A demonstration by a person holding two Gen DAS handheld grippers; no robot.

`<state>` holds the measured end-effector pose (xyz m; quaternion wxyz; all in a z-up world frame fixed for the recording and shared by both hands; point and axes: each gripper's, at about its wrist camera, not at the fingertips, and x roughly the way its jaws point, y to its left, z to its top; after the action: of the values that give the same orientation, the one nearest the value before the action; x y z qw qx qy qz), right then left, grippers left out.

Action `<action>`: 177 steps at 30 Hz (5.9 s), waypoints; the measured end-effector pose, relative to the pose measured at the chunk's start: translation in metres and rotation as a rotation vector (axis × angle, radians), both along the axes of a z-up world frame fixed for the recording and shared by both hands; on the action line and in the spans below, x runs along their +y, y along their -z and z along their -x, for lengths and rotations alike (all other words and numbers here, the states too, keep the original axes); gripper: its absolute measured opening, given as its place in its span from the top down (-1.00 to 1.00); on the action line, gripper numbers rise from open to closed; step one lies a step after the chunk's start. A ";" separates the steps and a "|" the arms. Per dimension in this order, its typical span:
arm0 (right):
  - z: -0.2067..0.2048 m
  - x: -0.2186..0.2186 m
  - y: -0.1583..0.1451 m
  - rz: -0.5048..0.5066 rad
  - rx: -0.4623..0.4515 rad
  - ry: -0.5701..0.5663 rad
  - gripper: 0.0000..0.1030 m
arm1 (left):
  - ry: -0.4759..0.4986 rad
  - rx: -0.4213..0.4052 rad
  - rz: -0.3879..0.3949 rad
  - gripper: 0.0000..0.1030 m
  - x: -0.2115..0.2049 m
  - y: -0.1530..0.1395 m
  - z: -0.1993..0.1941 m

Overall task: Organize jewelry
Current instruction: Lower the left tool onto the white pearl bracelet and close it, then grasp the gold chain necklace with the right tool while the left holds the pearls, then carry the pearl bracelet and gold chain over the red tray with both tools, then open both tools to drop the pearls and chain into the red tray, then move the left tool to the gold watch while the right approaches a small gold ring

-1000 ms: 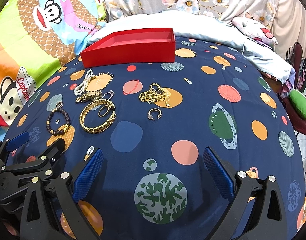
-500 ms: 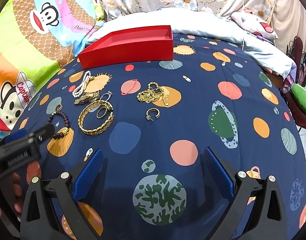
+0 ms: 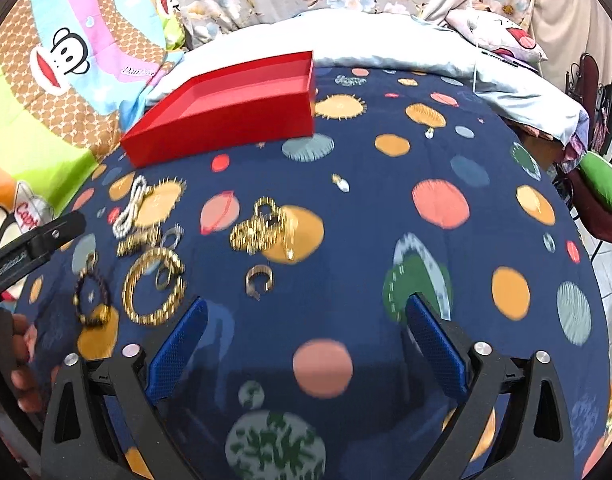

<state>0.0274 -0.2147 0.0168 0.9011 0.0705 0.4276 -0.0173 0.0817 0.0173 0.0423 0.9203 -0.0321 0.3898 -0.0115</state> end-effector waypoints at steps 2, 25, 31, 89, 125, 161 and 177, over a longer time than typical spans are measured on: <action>-0.010 0.000 -0.002 -0.006 -0.001 -0.008 -0.72 | -0.002 0.008 -0.005 -0.91 -0.004 0.001 -0.015; -0.022 0.009 0.000 -0.006 0.008 -0.045 -0.57 | 0.126 0.109 0.065 0.73 -0.022 0.027 -0.058; -0.027 0.012 -0.006 0.010 -0.003 -0.067 -0.12 | 0.109 0.049 0.086 0.73 -0.010 0.002 -0.039; -0.063 0.002 -0.049 -0.066 -0.111 -0.094 0.94 | 0.109 0.081 0.195 0.76 0.008 0.001 -0.032; -0.200 -0.027 -0.154 -0.226 -0.294 -0.166 0.94 | 0.260 -0.178 0.105 0.76 -0.037 -0.127 -0.159; -0.118 -0.011 -0.091 -0.232 -0.205 -0.140 0.27 | 0.075 -0.068 0.100 -0.31 -0.005 -0.066 -0.111; 0.024 -0.010 -0.024 -0.200 -0.013 -0.116 0.27 | 0.108 0.066 0.105 -0.34 -0.003 -0.012 0.020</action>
<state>0.0035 -0.2249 0.0406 0.8918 0.1352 0.4247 0.0779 0.0620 0.0139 0.0540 0.9020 -0.0597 0.4199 -0.0807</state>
